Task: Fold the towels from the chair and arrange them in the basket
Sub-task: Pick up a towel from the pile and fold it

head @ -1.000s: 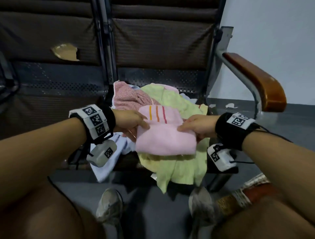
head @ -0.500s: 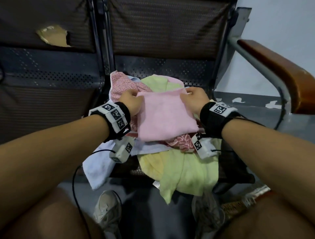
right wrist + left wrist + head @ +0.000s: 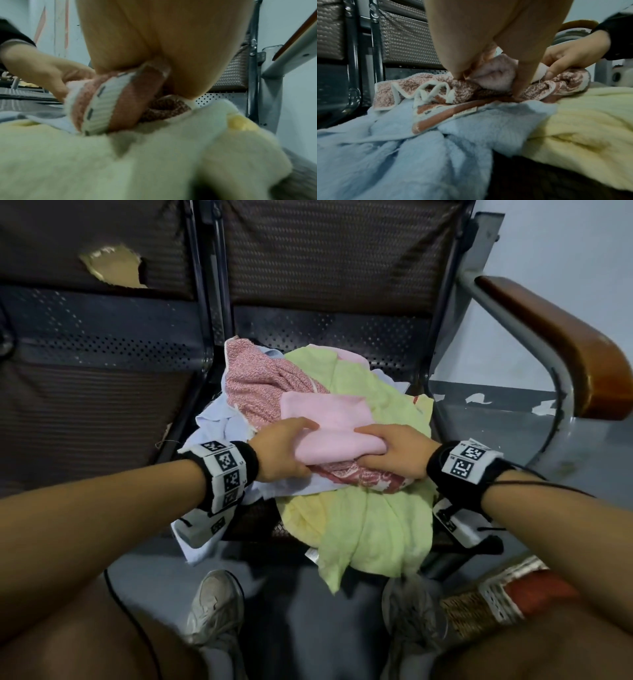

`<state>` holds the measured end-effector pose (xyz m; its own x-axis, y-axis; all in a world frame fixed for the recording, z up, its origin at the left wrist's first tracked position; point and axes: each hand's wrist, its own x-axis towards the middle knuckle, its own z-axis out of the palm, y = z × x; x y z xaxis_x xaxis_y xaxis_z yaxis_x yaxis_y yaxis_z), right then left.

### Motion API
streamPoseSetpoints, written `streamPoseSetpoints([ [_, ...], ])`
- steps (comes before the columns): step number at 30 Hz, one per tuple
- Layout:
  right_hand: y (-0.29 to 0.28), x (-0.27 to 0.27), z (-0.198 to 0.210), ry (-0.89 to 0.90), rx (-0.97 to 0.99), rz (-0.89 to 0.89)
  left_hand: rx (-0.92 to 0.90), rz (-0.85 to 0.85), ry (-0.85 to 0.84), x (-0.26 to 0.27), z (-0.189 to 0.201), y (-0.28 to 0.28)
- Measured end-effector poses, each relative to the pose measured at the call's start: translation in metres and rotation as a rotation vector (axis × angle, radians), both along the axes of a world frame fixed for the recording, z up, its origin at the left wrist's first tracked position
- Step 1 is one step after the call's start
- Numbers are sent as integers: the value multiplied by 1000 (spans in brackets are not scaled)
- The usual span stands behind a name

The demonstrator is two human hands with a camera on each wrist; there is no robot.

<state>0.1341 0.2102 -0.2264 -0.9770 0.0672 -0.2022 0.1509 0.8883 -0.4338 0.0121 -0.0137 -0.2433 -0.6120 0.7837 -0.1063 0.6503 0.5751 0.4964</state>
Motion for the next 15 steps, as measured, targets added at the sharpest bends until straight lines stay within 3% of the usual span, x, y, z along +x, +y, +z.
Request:
streamPoseSetpoints([
  [5, 1, -2, 4, 93, 3, -66, 159, 120, -5, -7, 8, -1],
  [10, 7, 0, 15, 264, -154, -117, 319, 270, -231, -22, 20, -8],
  [13, 4, -9, 12, 256, -277, -178, 333, 357, -332, -30, 19, -8],
  [15, 2, -16, 6, 178, -339, -214, 293, 386, -306, -36, 13, -5],
])
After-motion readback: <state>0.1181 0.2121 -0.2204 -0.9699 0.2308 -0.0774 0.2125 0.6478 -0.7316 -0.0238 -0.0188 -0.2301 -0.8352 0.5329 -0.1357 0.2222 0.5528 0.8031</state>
